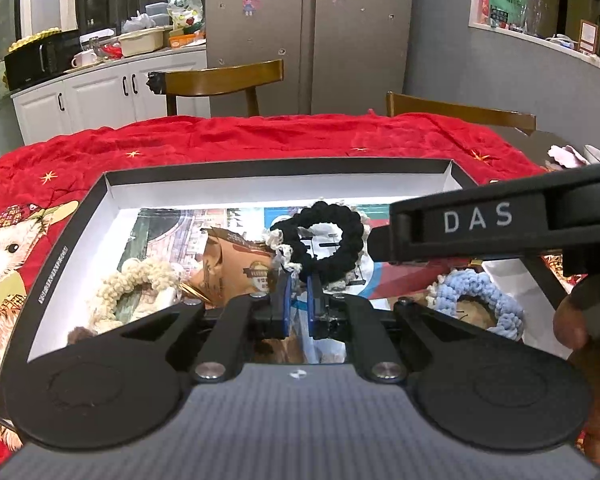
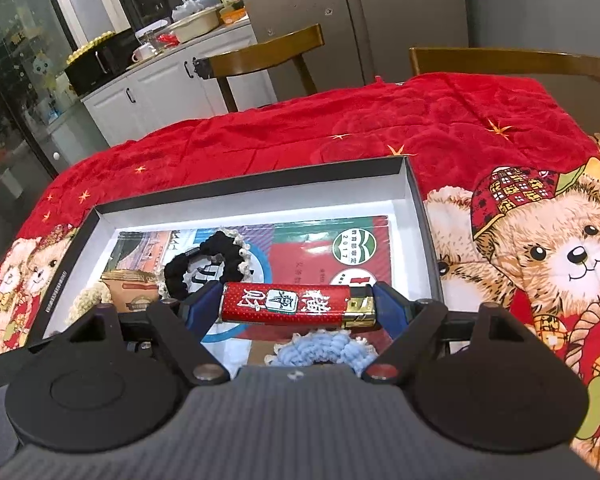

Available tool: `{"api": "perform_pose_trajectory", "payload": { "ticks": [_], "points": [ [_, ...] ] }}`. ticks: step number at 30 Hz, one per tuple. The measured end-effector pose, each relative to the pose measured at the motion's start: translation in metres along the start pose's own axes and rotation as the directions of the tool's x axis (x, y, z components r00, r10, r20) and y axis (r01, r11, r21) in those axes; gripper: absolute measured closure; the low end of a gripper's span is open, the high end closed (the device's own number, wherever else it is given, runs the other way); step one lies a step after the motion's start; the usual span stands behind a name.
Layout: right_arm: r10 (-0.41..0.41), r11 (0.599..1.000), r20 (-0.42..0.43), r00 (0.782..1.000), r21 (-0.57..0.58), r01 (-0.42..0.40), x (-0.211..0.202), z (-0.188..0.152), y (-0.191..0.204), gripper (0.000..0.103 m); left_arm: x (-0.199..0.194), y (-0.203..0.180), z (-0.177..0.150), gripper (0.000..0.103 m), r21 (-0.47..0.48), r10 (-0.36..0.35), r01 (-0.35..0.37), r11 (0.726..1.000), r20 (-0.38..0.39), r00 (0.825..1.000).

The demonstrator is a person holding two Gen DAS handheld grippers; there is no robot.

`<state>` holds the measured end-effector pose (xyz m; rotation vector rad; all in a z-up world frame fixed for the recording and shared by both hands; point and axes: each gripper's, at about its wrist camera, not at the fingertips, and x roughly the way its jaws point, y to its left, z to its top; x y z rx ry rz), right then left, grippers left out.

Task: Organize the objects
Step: 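Lower both held items into the box and open both tools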

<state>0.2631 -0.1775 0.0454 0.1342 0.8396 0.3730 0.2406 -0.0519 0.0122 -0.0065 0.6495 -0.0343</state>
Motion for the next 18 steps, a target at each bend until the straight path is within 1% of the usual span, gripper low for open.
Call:
{"api": "perform_pose_trajectory", "payload": {
  "ticks": [10, 12, 14, 18],
  "points": [
    [-0.004, 1.000, -0.011, 1.000, -0.006, 0.004, -0.0002, 0.0010, -0.0007, 0.022, 0.0006, -0.0013, -0.0016, 0.094, 0.006, 0.005, -0.005, 1.000, -0.002, 1.000],
    [-0.003, 1.000, -0.013, 1.000, -0.004, 0.003, -0.0001, 0.0012, -0.0004, 0.022, 0.0003, -0.0011, -0.0012, 0.093, 0.007, -0.009, 0.009, 1.000, -0.008, 1.000],
    [0.006, 1.000, -0.015, 1.000, 0.002, -0.006, -0.0004, 0.0016, -0.0011, 0.022, -0.0001, -0.0007, 0.0002, 0.093, 0.001, -0.040, 0.040, 0.999, -0.017, 0.999],
    [0.015, 1.000, -0.015, 1.000, 0.016, -0.014, -0.0014, 0.0021, -0.0026, 0.021, -0.0010, -0.0018, 0.0010, 0.092, 0.012, -0.058, 0.058, 0.998, -0.023, 0.998]
  ]
}}
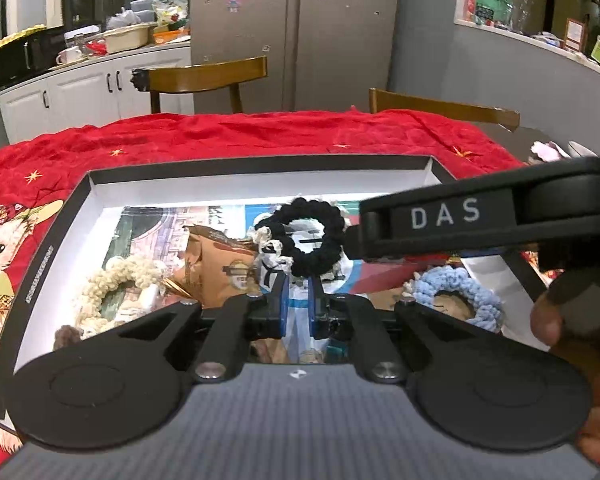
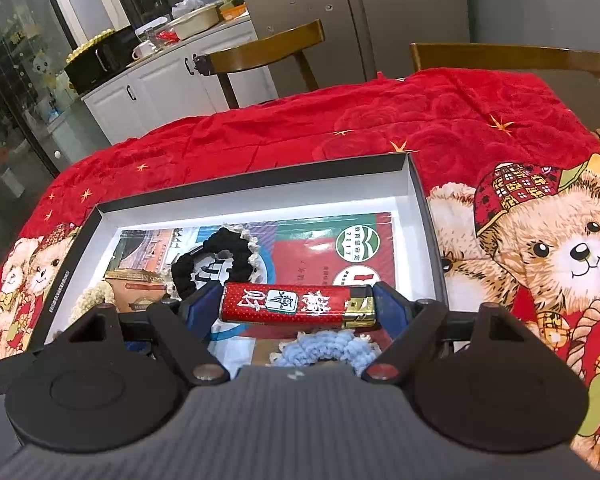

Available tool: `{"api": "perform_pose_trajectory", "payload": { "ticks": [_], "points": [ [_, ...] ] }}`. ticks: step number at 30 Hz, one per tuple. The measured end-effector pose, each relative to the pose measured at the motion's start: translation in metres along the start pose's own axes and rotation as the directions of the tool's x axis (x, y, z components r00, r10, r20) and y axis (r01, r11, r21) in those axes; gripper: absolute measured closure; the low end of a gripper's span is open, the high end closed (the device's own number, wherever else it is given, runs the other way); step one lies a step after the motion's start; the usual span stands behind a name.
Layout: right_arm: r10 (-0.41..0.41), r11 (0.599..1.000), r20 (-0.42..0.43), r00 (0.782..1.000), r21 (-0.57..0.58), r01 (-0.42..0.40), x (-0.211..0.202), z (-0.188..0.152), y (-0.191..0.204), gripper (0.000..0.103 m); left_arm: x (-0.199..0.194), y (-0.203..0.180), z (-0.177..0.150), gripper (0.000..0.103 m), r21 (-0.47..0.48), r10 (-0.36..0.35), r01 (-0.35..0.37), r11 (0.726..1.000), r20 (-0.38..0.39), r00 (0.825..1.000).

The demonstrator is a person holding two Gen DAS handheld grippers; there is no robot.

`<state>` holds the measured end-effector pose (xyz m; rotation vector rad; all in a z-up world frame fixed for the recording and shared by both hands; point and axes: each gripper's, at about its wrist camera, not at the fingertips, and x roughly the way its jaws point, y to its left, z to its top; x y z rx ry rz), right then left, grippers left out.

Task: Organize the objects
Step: 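Lower both held items into the box and open both tools, then lift both open tools up away from the box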

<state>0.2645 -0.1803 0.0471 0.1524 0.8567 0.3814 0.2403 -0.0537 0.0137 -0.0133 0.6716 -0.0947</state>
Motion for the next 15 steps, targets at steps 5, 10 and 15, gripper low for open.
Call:
{"api": "perform_pose_trajectory", "payload": {
  "ticks": [5, 10, 15],
  "points": [
    [0.020, 0.999, -0.001, 1.000, 0.046, -0.020, -0.003, 0.003, -0.006, 0.015, 0.000, 0.001, 0.002, 0.074, -0.009, -0.014, 0.014, 1.000, -0.018, 1.000],
    [0.046, 0.994, -0.013, 0.999, 0.099, -0.045, -0.009, 0.008, -0.013, 0.014, -0.007, 0.001, 0.008, 0.068, 0.007, -0.046, 0.046, 0.999, -0.032, 0.998],
    [0.056, 0.993, 0.060, 0.997, 0.102, -0.062, -0.033, 0.015, -0.012, 0.014, -0.027, 0.004, 0.021, 0.051, 0.020, -0.058, 0.058, 0.998, 0.007, 0.998]
  ]
}}
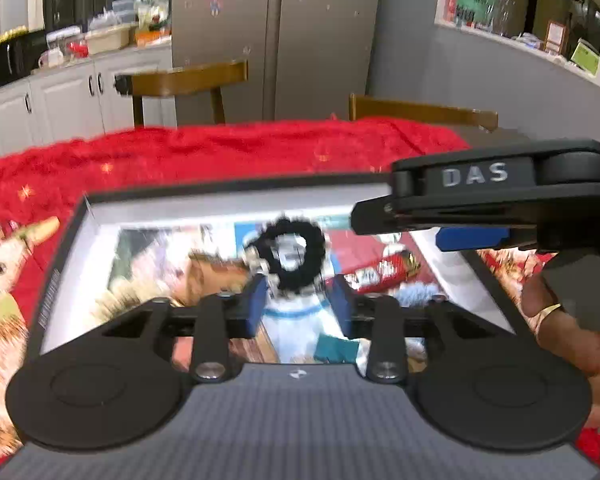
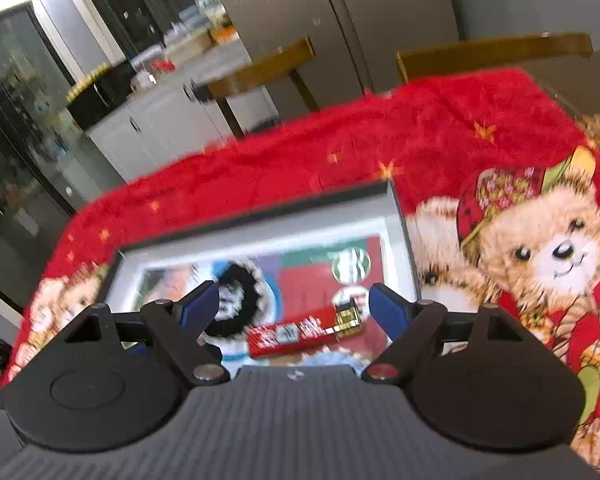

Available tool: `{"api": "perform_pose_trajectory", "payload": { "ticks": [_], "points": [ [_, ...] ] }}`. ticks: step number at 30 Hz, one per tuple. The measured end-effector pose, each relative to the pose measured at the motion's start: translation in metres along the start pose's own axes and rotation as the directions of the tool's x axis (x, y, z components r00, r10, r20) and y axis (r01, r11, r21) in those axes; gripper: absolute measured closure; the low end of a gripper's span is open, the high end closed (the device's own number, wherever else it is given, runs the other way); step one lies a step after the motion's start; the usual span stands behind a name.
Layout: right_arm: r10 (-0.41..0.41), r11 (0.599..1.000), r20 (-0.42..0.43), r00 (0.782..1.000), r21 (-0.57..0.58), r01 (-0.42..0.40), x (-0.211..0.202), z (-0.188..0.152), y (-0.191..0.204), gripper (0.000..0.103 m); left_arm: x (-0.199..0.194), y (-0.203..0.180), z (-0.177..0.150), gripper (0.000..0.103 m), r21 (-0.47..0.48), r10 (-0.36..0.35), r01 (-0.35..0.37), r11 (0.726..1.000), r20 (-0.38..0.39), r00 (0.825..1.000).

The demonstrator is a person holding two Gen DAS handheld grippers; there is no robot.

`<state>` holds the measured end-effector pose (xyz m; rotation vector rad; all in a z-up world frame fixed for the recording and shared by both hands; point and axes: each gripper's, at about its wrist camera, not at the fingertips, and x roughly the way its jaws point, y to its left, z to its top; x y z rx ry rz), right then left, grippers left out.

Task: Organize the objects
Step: 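Lift both open tools up away from the box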

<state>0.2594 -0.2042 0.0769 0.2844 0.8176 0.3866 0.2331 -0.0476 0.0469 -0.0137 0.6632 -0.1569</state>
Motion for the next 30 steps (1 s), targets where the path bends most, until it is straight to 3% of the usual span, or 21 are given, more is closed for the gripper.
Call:
{"api": "perform_pose_trajectory", "payload": {
  "ticks": [7, 12, 16, 19, 20, 21, 25, 30],
  "points": [
    [0.055, 0.997, 0.193, 0.980, -0.063, -0.043, -0.064, 0.006, 0.023, 0.009, -0.047, 0.013, 0.026, 0.039, -0.032, -0.014, 0.018, 0.999, 0.122, 0.992],
    [0.091, 0.991, 0.316, 0.944, -0.124, -0.054, -0.115, 0.003, 0.046, 0.007, -0.099, 0.016, 0.038, 0.036, -0.036, -0.006, 0.016, 0.999, 0.252, 0.968],
    [0.130, 0.986, 0.390, 0.912, -0.152, -0.075, -0.154, -0.004, 0.060, 0.006, -0.151, 0.014, 0.041, 0.036, -0.023, -0.003, 0.013, 1.000, 0.359, 0.933],
    [0.156, 0.979, 0.423, 0.893, -0.183, -0.085, -0.179, -0.013, 0.069, 0.005, -0.191, 0.007, 0.038, 0.034, 0.001, 0.042, -0.047, 0.999, 0.438, 0.898],
    [0.162, 0.977, 0.437, 0.885, -0.200, -0.080, -0.187, -0.017, 0.073, 0.005, -0.203, 0.005, 0.034, 0.027, 0.009, 0.059, -0.071, 0.997, 0.459, 0.887],
    [0.164, 0.975, 0.455, 0.875, -0.212, -0.072, -0.195, -0.021, 0.076, 0.005, -0.213, 0.003, 0.031, 0.023, 0.011, 0.073, -0.089, 0.996, 0.472, 0.878],
    [0.157, 0.968, 0.531, 0.833, -0.250, -0.023, -0.215, -0.040, 0.090, 0.002, -0.247, 0.007, 0.016, 0.023, 0.023, 0.099, -0.127, 0.992, 0.498, 0.861],
    [0.140, 0.969, 0.571, 0.809, -0.249, 0.009, -0.226, -0.066, 0.097, 0.002, -0.272, 0.024, -0.004, 0.023, -0.019, 0.154, -0.165, 0.986, 0.474, 0.867]
  ]
}}
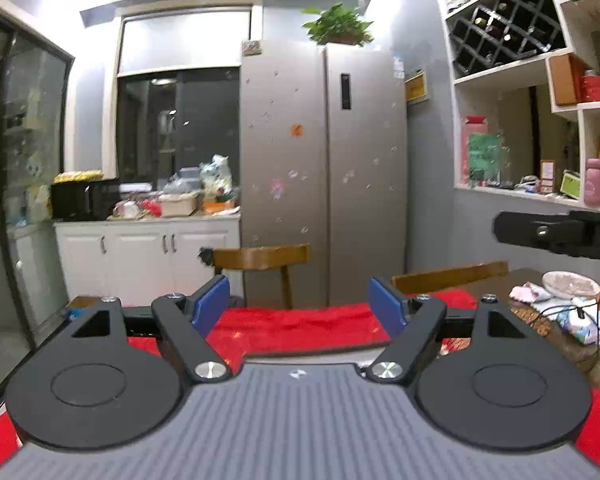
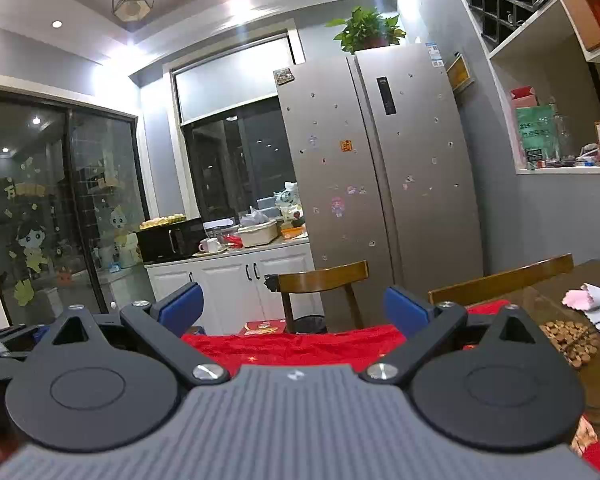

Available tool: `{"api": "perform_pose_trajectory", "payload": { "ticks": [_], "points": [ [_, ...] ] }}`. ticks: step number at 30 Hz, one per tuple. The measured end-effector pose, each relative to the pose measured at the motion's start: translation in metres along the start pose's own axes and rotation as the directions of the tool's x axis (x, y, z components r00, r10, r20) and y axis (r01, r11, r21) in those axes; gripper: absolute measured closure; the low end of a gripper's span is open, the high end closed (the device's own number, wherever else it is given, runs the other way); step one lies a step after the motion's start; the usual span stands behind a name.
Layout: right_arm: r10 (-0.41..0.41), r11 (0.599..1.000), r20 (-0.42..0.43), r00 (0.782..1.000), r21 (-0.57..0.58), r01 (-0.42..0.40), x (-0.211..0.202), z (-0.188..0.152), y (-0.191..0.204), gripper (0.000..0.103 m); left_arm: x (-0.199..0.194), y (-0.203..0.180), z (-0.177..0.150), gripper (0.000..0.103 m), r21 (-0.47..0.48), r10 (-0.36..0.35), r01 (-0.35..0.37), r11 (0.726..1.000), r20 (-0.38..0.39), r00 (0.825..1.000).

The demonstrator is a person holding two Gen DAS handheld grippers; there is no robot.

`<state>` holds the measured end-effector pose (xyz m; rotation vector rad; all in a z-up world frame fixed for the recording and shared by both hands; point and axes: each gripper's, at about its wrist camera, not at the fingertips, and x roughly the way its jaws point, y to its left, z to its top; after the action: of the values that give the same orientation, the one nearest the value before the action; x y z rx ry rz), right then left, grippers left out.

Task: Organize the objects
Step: 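Lift both open tools up away from the box, then move the left tool to the blue binder clip while the right tool approaches the brown paper packet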

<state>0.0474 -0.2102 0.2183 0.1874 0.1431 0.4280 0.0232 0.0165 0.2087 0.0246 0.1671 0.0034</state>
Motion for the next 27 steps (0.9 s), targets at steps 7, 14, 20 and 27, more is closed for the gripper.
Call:
{"api": "perform_pose_trajectory", "payload": {
  "ticks": [7, 14, 20, 27],
  "points": [
    [-0.051, 0.998, -0.011, 0.999, 0.033, 0.051, -0.009, -0.041, -0.003, 0.002, -0.024, 0.029, -0.054, 0.023, -0.071, -0.001, -0.001, 0.997, -0.030, 1.000],
    [-0.053, 0.996, -0.120, 0.991, 0.071, 0.062, 0.014, -0.104, -0.024, 0.002, -0.018, 0.038, -0.138, 0.023, -0.059, -0.059, 0.052, 0.997, -0.122, 0.991],
    [-0.050, 0.993, -0.310, 0.949, 0.085, 0.080, 0.044, -0.147, -0.038, 0.006, 0.017, 0.029, -0.174, 0.024, -0.062, -0.074, 0.058, 0.996, -0.313, 0.947],
    [-0.159, 0.987, -0.383, 0.910, -0.048, 0.152, 0.063, -0.177, -0.036, 0.006, 0.031, 0.020, -0.195, 0.024, -0.017, -0.083, 0.084, 0.996, -0.401, 0.912]
  ]
}}
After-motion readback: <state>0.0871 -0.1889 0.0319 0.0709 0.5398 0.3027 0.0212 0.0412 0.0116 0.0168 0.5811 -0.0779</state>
